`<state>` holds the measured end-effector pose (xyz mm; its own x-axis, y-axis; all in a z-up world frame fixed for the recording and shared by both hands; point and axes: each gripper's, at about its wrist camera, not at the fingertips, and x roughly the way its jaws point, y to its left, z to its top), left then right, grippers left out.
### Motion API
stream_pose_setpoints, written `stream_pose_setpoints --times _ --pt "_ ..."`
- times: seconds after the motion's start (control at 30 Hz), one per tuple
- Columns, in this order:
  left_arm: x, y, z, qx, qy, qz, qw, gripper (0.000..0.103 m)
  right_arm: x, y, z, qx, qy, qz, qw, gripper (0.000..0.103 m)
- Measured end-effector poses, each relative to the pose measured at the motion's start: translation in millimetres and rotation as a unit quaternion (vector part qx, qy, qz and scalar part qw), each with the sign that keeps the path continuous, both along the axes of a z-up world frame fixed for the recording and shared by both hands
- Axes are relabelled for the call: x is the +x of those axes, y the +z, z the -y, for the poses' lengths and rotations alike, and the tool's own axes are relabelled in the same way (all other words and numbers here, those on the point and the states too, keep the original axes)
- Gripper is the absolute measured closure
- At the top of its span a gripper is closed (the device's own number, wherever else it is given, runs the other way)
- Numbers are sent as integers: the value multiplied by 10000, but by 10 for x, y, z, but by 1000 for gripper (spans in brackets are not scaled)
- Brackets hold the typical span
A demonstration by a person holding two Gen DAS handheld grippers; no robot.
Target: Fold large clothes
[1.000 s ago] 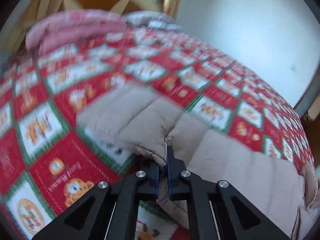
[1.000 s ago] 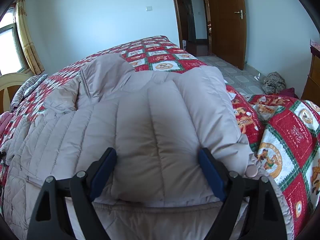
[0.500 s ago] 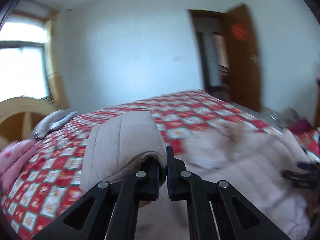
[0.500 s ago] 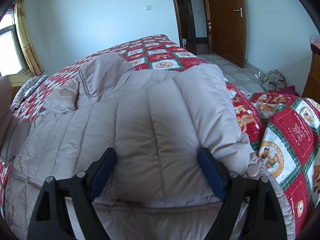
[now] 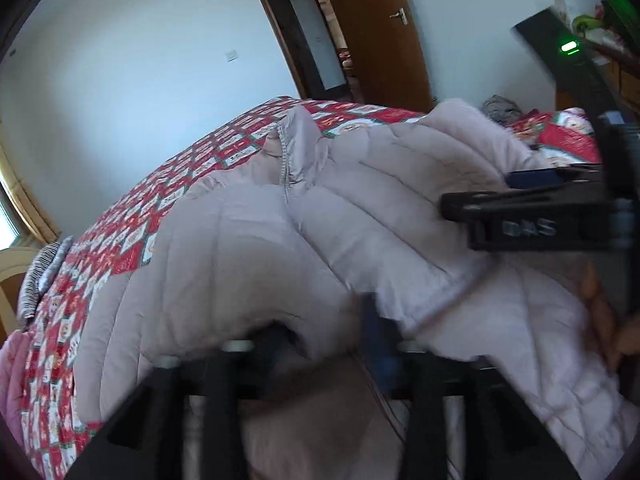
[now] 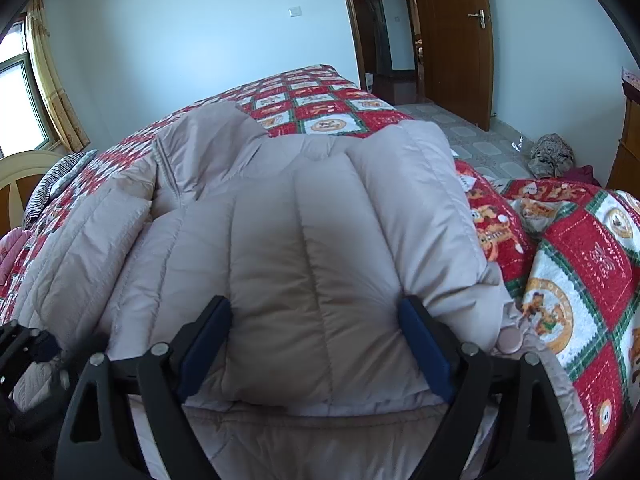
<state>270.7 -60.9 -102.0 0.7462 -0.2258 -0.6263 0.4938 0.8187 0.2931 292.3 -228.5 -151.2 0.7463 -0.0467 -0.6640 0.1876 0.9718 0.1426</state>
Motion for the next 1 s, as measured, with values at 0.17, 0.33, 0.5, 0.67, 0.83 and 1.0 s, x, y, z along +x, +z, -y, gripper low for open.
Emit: stream_pose_setpoints --times 0.17,0.33,0.5,0.67,0.83,1.0 --pt "-327 115 -255 -190 -152 21 9997 11 6 0 2 -4 -6 -1 10000 14" --pt "-348 355 -974 -925 581 176 9939 11 -62 62 -14 -91 -62 191 9998 15" --pt "253 409 -1997 -1769 3155 18 9323 11 -296 437 -420 -660 569 846 9926 15" --pt "379 -90 -2663 -3158 4395 -836 8368 11 -404 824 -1300 -1154 1991 1199 9657 6" --pt "285 -266 -2623 -3282 4321 -692 8371 11 -95 629 -2179 -2093 2724 954 9343 8" --pt "253 -308 -2660 -3605 4197 -617 8307 11 391 267 -2316 -2544 2245 163 9405 47"
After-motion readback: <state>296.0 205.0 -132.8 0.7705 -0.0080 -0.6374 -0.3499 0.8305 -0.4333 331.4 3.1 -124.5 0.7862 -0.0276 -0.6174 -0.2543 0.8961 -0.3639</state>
